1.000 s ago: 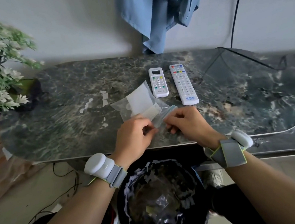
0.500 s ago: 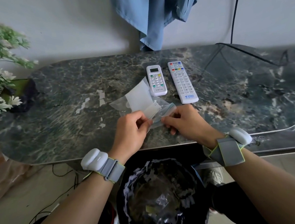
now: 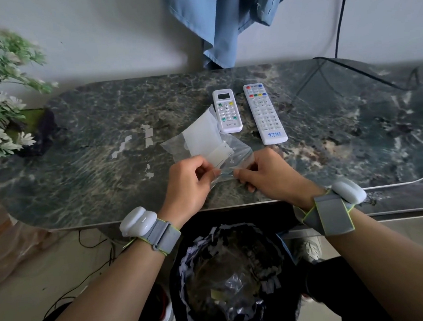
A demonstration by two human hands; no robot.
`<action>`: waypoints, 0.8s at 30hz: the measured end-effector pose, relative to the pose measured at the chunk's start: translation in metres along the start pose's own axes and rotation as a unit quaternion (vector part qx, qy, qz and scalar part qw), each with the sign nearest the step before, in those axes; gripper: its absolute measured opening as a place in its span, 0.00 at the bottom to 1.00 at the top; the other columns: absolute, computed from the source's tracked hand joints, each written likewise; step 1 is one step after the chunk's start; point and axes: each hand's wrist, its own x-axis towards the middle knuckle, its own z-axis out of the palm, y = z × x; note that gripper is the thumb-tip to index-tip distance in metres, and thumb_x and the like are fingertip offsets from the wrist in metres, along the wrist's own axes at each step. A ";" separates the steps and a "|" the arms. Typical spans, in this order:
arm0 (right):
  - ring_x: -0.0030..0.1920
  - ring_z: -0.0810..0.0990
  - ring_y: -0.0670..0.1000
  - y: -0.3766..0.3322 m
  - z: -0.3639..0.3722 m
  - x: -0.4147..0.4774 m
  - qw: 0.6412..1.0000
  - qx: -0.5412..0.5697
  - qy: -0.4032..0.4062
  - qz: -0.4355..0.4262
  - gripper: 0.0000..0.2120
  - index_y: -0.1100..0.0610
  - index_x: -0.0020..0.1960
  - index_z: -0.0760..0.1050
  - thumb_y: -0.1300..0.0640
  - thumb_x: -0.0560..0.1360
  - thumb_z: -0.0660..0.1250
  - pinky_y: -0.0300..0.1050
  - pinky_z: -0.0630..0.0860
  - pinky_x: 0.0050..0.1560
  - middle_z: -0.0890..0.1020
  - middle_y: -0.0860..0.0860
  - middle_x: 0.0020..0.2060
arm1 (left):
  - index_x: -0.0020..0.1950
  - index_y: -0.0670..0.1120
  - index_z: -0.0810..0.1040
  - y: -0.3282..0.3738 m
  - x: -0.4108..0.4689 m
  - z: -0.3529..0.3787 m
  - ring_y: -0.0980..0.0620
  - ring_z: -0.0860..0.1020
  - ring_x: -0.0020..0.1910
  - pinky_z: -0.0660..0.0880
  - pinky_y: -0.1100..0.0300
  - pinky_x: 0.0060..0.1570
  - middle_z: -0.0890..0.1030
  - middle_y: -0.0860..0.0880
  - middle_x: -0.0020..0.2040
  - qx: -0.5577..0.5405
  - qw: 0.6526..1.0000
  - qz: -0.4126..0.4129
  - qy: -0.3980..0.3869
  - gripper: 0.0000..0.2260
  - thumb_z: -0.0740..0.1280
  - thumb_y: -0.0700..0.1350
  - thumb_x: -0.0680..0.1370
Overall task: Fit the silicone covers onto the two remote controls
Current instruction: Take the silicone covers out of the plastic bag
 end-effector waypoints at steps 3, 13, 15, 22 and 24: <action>0.28 0.81 0.49 -0.002 -0.002 -0.001 1.000 -0.006 -0.012 0.002 0.12 0.63 0.34 0.79 0.59 0.74 0.68 0.48 0.80 0.40 0.84 0.56 0.29 | 0.37 0.41 0.80 0.000 0.001 -0.001 0.51 0.74 0.28 0.72 0.60 0.31 0.80 0.46 0.30 -0.012 1.000 -0.018 0.000 0.06 0.74 0.41 0.72; 0.20 0.74 0.42 -0.010 -0.008 -0.004 0.998 0.041 -0.041 0.038 0.13 0.68 0.32 0.76 0.64 0.74 0.68 0.31 0.68 0.26 0.77 0.47 0.19 | 0.38 0.40 0.81 -0.001 -0.002 0.001 0.49 0.76 0.30 0.73 0.55 0.33 0.80 0.45 0.31 -0.021 0.999 -0.025 0.022 0.05 0.73 0.40 0.72; 0.17 0.72 0.41 -0.012 -0.008 -0.005 0.995 0.073 -0.035 0.053 0.12 0.67 0.32 0.75 0.65 0.74 0.68 0.30 0.65 0.22 0.76 0.47 0.18 | 0.38 0.40 0.80 -0.001 -0.004 0.001 0.50 0.75 0.30 0.73 0.56 0.32 0.80 0.46 0.31 -0.026 0.999 -0.018 0.023 0.05 0.72 0.40 0.73; 0.21 0.77 0.47 -0.011 -0.004 -0.004 0.980 0.177 -0.008 0.089 0.13 0.60 0.34 0.75 0.59 0.77 0.67 0.35 0.63 0.19 0.76 0.48 0.24 | 0.46 0.43 0.83 -0.004 -0.004 -0.007 0.57 0.74 0.31 0.73 0.65 0.35 0.81 0.46 0.35 -0.037 0.998 -0.015 -0.050 0.07 0.75 0.42 0.71; 0.21 0.77 0.48 -0.010 -0.003 -0.004 0.982 0.170 -0.006 0.082 0.13 0.60 0.34 0.74 0.59 0.77 0.66 0.35 0.63 0.19 0.76 0.49 0.25 | 0.48 0.43 0.84 -0.003 -0.004 -0.008 0.56 0.76 0.32 0.75 0.64 0.37 0.82 0.48 0.36 -0.019 0.997 -0.007 -0.073 0.09 0.76 0.42 0.70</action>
